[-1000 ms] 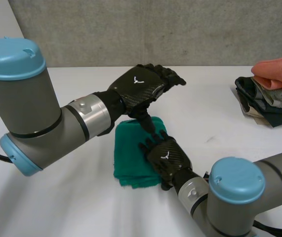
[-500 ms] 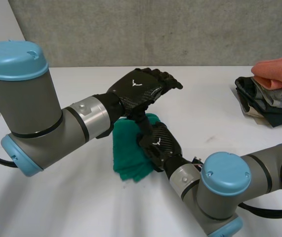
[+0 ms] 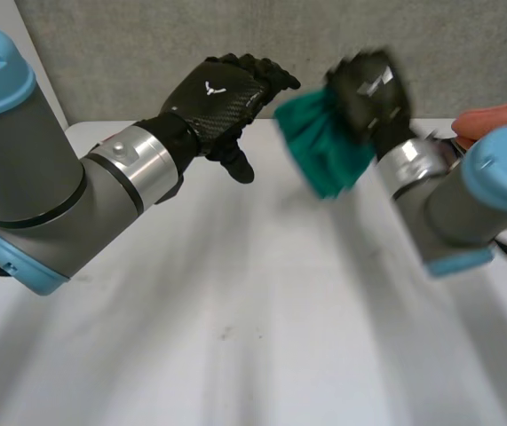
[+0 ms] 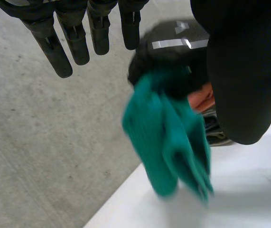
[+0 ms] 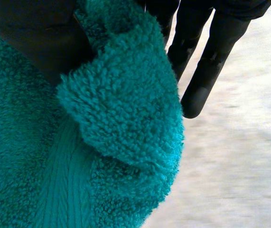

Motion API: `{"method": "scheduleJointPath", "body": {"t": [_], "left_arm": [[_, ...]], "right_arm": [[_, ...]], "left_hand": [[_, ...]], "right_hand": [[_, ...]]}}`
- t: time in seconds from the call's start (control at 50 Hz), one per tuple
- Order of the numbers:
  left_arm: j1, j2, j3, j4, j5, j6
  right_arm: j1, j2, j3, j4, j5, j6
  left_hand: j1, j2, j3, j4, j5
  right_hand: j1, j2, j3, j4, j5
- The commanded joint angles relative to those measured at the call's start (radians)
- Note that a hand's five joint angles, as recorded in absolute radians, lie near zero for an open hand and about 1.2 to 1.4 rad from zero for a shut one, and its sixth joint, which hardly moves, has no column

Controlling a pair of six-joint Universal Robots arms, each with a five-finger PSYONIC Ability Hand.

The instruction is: Fold the laundry.

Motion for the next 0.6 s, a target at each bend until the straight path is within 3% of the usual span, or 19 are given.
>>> {"method": "scheduleJointPath", "body": {"t": [0.02,0.14,0.3,0.46,0.6], "left_arm": [[-0.007,0.004,-0.006,0.000,-0.005,0.000],[-0.021,0.002,-0.011,0.000,-0.005,0.000],[-0.039,-0.005,-0.024,0.000,-0.009,0.002],[-0.042,-0.010,-0.049,0.005,-0.009,0.005],[-0.059,-0.012,-0.051,0.005,-0.012,0.005]], "right_arm": [[-0.222,-0.044,-0.114,-0.152,-0.013,0.174],[-0.463,-0.011,-0.153,-0.306,-0.097,0.335],[-0.680,0.271,-0.217,-0.400,-0.383,0.580],[-0.829,0.376,-0.150,-0.397,-0.522,0.593],[-0.875,0.356,-0.102,-0.398,-0.564,0.596]], "left_hand": [[0.058,0.056,0.056,0.054,0.051],[0.061,0.059,0.059,0.057,0.054],[0.061,0.059,0.059,0.057,0.054],[0.064,0.062,0.062,0.060,0.057],[0.064,0.062,0.062,0.060,0.057]], "right_hand": [[0.354,0.243,0.239,0.200,0.292],[0.354,0.243,0.239,0.200,0.292],[0.354,0.243,0.239,0.200,0.292],[0.354,0.243,0.239,0.200,0.292],[0.354,0.243,0.239,0.200,0.292]]}}
